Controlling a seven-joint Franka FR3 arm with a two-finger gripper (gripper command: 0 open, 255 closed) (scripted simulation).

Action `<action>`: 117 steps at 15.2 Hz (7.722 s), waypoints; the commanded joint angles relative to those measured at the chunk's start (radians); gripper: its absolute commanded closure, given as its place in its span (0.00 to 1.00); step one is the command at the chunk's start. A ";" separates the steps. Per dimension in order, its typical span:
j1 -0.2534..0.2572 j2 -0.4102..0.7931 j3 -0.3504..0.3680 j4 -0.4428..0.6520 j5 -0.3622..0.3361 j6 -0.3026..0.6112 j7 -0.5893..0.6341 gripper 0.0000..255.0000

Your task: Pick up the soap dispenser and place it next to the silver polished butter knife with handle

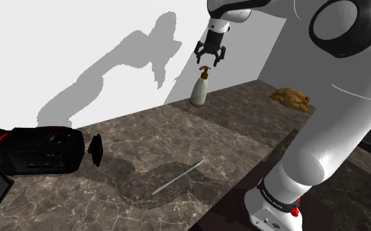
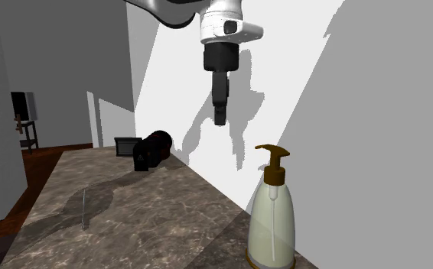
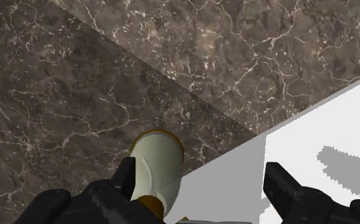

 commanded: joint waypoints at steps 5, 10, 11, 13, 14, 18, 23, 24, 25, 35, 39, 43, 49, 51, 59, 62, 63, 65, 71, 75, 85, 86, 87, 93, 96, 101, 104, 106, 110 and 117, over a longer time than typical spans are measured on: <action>-0.064 0.216 -0.041 0.237 0.066 -0.040 0.035 0.00; -0.132 0.392 -0.062 0.453 0.121 -0.096 0.065 0.00; -0.131 0.392 -0.061 0.439 0.121 -0.082 0.065 0.00; -0.129 0.391 -0.061 0.411 0.121 -0.055 0.064 0.00; -0.127 0.391 -0.060 0.398 0.122 -0.042 0.063 0.00; -0.124 0.394 -0.059 0.353 0.123 0.005 0.061 0.00; -0.124 0.394 -0.059 0.354 0.123 0.004 0.061 0.00; -0.124 0.394 -0.059 0.354 0.123 0.004 0.061 0.00; -0.124 0.394 -0.059 0.354 0.123 0.004 0.061 0.00; -0.124 0.394 -0.059 0.354 0.123 0.004 0.061 1.00; -0.126 0.390 -0.060 0.401 0.121 -0.047 0.065 1.00; -0.130 0.390 -0.061 0.455 0.120 -0.100 0.069 1.00; -0.138 0.400 -0.062 0.552 0.120 -0.187 0.075 1.00; -0.142 0.406 -0.062 0.590 0.121 -0.218 0.077 1.00; -0.072 0.083 -0.069 0.229 0.055 -0.172 0.115 1.00; -0.053 -0.037 -0.062 0.116 0.028 -0.175 0.140 1.00; -0.048 -0.076 -0.059 0.083 0.019 -0.179 0.149 1.00; -0.039 -0.151 -0.052 0.022 0.003 -0.191 0.167 1.00; -0.024 -0.362 -0.018 -0.121 -0.034 -0.254 0.224 1.00; -0.020 -0.492 0.009 -0.186 -0.046 -0.316 0.261 1.00; -0.014 -0.769 0.086 -0.253 -0.035 -0.523 0.349 1.00; -0.014 -0.792 0.094 -0.253 -0.032 -0.547 0.358 1.00; -0.013 -0.815 0.102 -0.251 -0.027 -0.572 0.367 1.00; -0.011 -0.931 0.149 -0.212 0.007 -0.725 0.424 1.00; -0.012 -0.975 0.173 -0.174 0.029 -0.806 0.454 1.00; -0.012 -1.031 0.181 -0.250 0.036 -0.786 0.460 1.00; -0.013 -1.063 0.182 -0.313 0.036 -0.755 0.458 1.00; -0.013 -1.084 0.182 -0.354 0.036 -0.735 0.456 1.00; -0.013 -1.124 0.183 -0.434 0.036 -0.695 0.453 1.00; -0.014 -1.190 0.185 -0.567 0.036 -0.628 0.448 1.00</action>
